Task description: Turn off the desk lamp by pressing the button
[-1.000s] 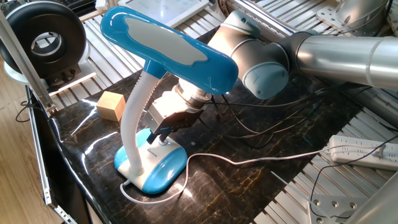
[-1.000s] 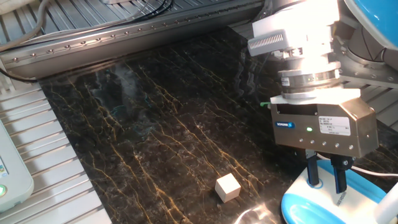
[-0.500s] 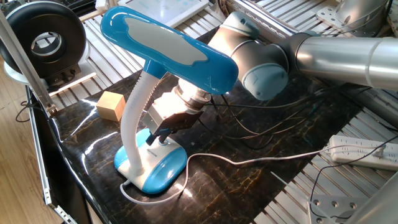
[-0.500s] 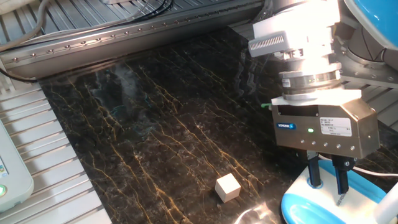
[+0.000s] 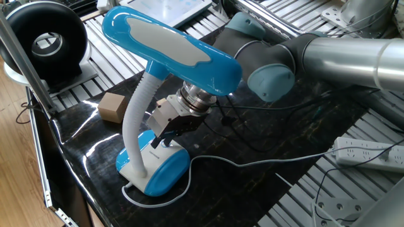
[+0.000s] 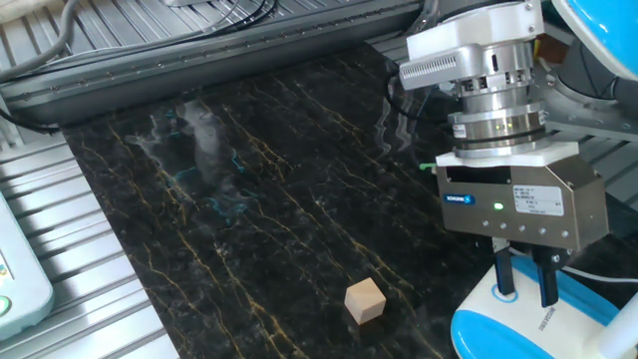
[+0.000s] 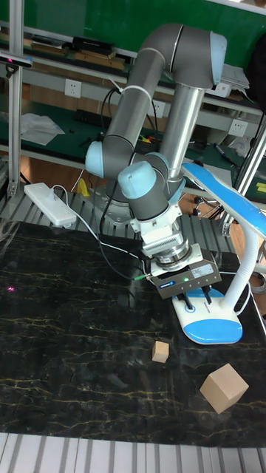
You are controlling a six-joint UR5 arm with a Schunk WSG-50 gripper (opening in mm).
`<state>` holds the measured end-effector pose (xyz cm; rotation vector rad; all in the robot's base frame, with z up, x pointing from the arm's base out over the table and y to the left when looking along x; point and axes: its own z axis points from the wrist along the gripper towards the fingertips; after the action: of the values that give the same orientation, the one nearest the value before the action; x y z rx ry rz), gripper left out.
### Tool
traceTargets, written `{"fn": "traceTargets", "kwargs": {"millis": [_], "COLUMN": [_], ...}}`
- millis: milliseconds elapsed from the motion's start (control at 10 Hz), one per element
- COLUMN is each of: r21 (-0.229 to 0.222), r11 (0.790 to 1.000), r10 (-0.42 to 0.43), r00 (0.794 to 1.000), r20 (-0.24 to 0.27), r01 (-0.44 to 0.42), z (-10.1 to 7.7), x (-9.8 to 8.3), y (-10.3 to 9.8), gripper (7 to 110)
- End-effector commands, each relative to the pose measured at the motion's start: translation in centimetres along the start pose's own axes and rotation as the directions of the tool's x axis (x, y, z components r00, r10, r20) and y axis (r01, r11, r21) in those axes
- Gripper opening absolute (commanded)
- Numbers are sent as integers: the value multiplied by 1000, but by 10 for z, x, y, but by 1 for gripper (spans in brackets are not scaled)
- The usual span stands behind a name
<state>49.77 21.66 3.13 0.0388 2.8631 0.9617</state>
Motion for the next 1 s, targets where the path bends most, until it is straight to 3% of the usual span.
{"fn": "traceTargets", "kwargs": {"millis": [0,200,500,600,800,900], "r21": [-7,-7,-34,19,-13,-31], "r11": [1000,1000,999,1000,999,998], "r10": [1,-4,-16,14,49,46], "r00": [1000,1000,1000,1000,999,999], "r20": [4,2,-26,-16,-16,-23], "r01": [-1,4,15,-13,-49,-47], "z": [2,2,-20,-20,-28,-40], "x": [-1,-2,7,0,-9,-10], "y": [-2,-4,-14,-6,30,35], "gripper": [44,44,44,44,44,44]}}
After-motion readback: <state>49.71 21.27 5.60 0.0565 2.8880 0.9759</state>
